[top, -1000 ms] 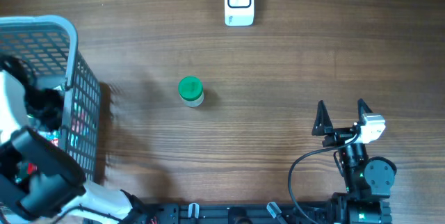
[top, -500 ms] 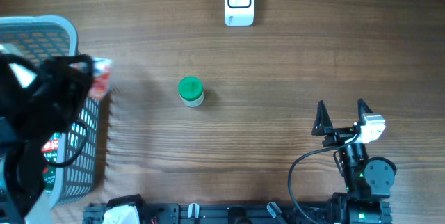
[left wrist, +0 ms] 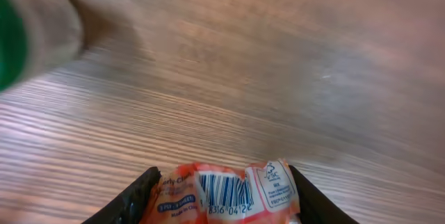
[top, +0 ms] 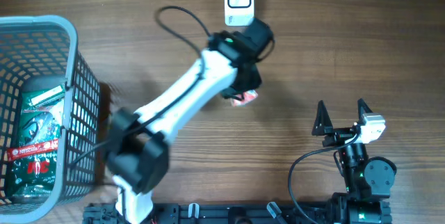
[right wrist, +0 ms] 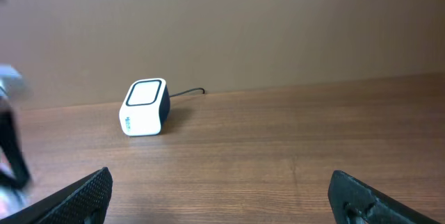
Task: Scan the item barcode
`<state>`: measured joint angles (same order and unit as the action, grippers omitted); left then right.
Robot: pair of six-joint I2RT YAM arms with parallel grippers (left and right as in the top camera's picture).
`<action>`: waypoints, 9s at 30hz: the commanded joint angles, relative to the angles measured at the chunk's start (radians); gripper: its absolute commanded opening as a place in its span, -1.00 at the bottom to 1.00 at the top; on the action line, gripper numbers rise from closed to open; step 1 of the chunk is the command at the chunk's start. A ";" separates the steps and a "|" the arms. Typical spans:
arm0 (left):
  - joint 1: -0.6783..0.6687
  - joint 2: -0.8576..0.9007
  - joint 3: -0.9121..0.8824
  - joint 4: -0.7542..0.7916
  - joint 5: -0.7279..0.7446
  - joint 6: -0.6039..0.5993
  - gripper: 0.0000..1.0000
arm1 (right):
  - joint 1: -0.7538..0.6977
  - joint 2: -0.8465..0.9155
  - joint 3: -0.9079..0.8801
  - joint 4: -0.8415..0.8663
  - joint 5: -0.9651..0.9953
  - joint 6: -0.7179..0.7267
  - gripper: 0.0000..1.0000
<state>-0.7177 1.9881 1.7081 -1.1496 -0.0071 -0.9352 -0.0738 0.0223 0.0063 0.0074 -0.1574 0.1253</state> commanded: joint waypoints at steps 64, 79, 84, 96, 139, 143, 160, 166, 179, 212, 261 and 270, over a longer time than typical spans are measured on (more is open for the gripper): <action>1.416 -0.666 -0.638 0.202 -0.117 -0.019 -0.92 | -0.002 -0.005 -0.001 0.005 -0.016 -0.018 0.99; 1.511 -0.708 -0.526 0.095 0.201 -0.041 1.00 | -0.002 -0.005 -0.001 0.005 -0.016 -0.018 0.99; 1.575 -0.501 -0.531 0.014 0.054 0.043 0.98 | -0.002 -0.005 -0.001 0.005 -0.016 -0.018 0.99; 1.544 -0.398 -0.821 0.359 0.038 0.094 1.00 | -0.002 -0.005 -0.001 0.005 -0.016 -0.018 0.99; 0.457 -1.103 -0.624 0.407 0.259 0.225 -0.92 | -0.002 -0.005 -0.001 0.005 -0.016 -0.018 0.99; 0.124 -0.748 -0.644 0.650 0.142 0.219 -0.92 | -0.002 -0.005 -0.001 0.005 -0.016 -0.018 0.99; -0.020 -0.241 -0.573 0.893 0.155 -0.092 -0.04 | -0.002 -0.005 -0.001 0.005 -0.016 -0.018 0.99; -0.043 -0.237 -0.573 0.933 0.125 -0.093 -0.92 | -0.002 -0.005 -0.001 0.005 -0.016 -0.018 0.99; -0.138 -0.021 -0.573 1.039 0.017 -0.145 -0.86 | -0.002 -0.005 -0.001 0.005 -0.016 -0.018 0.99; -0.043 -0.155 -0.259 0.509 -0.135 0.068 -0.71 | -0.002 -0.005 -0.001 0.005 -0.016 -0.018 0.99; -0.138 0.130 -0.202 0.441 0.142 0.046 -0.92 | -0.002 -0.005 -0.001 0.005 -0.016 -0.018 0.99; 0.055 -0.309 0.298 -0.037 -0.482 0.177 1.00 | -0.002 -0.005 -0.001 0.005 -0.016 -0.018 0.99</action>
<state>-0.7158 1.8759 1.8626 -1.1320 -0.2333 -0.8188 -0.0738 0.0223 0.0063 0.0078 -0.1574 0.1253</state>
